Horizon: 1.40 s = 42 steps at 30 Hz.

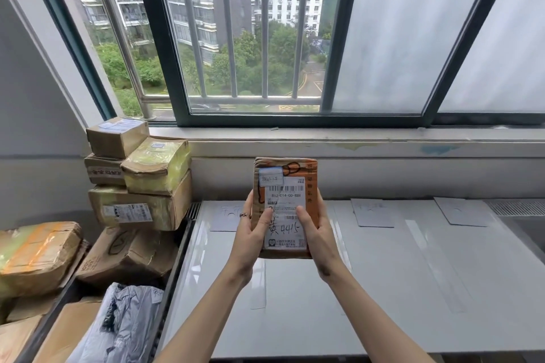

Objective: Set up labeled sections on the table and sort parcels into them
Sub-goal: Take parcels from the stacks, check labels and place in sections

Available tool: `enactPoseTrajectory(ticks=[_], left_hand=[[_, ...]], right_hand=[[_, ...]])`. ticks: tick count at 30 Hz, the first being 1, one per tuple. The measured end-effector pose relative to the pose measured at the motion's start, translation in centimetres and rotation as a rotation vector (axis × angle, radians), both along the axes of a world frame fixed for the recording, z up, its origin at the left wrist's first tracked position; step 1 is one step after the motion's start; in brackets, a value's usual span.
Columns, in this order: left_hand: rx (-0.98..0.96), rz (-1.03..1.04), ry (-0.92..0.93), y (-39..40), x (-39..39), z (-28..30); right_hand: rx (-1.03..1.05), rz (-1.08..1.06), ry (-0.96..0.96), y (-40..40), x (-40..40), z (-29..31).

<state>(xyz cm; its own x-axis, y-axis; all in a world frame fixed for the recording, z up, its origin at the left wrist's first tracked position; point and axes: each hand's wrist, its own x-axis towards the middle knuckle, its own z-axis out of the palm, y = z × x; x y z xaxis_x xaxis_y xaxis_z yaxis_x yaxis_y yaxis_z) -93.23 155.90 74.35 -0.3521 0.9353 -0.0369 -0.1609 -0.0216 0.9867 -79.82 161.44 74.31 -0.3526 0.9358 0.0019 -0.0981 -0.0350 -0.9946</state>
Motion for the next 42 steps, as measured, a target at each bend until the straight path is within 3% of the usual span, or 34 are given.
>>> enactPoseTrajectory(ticks=[7, 16, 25, 31, 42], left_hand=[[-0.068, 0.106, 0.122, 1.2, -0.1, -2.7], [-0.116, 0.131, 0.474, 2.1, 3.4, -5.4], [-0.106, 0.051, 0.504, 6.7, 9.5, -6.6], [-0.125, 0.02, 0.521, 12.6, 18.2, -7.3], [-0.293, 0.053, 0.557, 18.4, 28.5, -12.7]], right_hand=[[-0.022, -0.092, -0.129, 0.6, -1.1, -3.8], [0.22, -0.184, -0.414, 1.6, 0.7, -5.8], [0.165, -0.246, -0.412, 5.5, 7.7, -7.5], [0.116, -0.237, -0.388, 11.3, 16.4, -8.4], [0.019, -0.12, -0.477, 17.7, 26.3, -14.1]])
